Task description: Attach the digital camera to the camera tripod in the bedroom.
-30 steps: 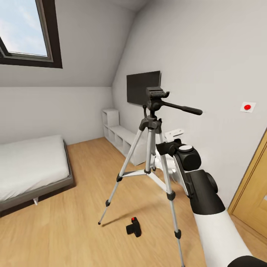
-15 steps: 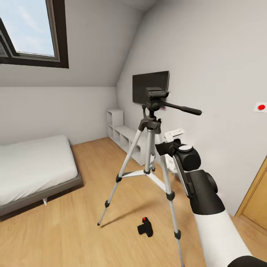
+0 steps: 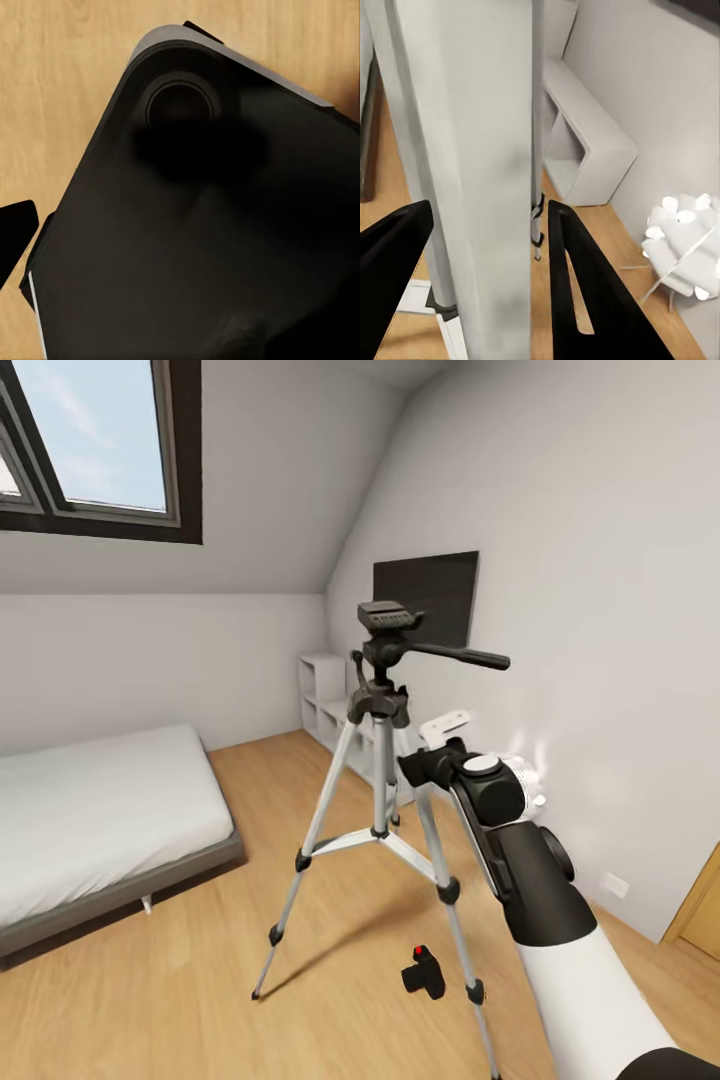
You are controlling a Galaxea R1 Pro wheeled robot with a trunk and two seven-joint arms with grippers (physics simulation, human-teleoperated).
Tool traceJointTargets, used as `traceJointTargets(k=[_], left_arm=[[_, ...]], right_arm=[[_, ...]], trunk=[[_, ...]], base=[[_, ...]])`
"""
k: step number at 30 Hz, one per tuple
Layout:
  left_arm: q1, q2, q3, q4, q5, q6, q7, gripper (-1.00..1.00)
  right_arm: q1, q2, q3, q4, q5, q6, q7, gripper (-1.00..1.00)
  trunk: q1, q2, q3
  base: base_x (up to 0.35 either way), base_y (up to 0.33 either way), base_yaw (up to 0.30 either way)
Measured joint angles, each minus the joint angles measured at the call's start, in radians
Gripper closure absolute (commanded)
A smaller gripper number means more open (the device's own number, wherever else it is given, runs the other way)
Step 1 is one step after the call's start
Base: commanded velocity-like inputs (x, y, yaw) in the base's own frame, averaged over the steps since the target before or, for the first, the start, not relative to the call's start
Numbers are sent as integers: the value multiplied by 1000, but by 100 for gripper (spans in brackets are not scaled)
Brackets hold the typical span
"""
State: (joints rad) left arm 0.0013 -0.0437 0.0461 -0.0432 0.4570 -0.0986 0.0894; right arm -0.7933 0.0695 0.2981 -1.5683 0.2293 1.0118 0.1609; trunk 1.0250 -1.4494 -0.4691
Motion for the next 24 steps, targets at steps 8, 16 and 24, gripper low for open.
traceJointTargets(k=[8, 16, 24], left_arm=[[0, 0, 0, 0, -1, 0, 0, -100], [0, 0, 0, 0, -1, 0, 0, -100], [0, 0, 0, 0, -1, 0, 0, -100]], right_arm=[[0, 1, 22, 0, 5, 0, 7, 100], [0, 2, 24, 0, 5, 2, 9, 100], [-2, 1, 18, 0, 5, 10, 10, 100]], trunk=[[0, 0, 0], [0, 0, 0], [0, 0, 0]], base=[[0, 334, 0], [0, 335, 0], [0, 335, 0]])
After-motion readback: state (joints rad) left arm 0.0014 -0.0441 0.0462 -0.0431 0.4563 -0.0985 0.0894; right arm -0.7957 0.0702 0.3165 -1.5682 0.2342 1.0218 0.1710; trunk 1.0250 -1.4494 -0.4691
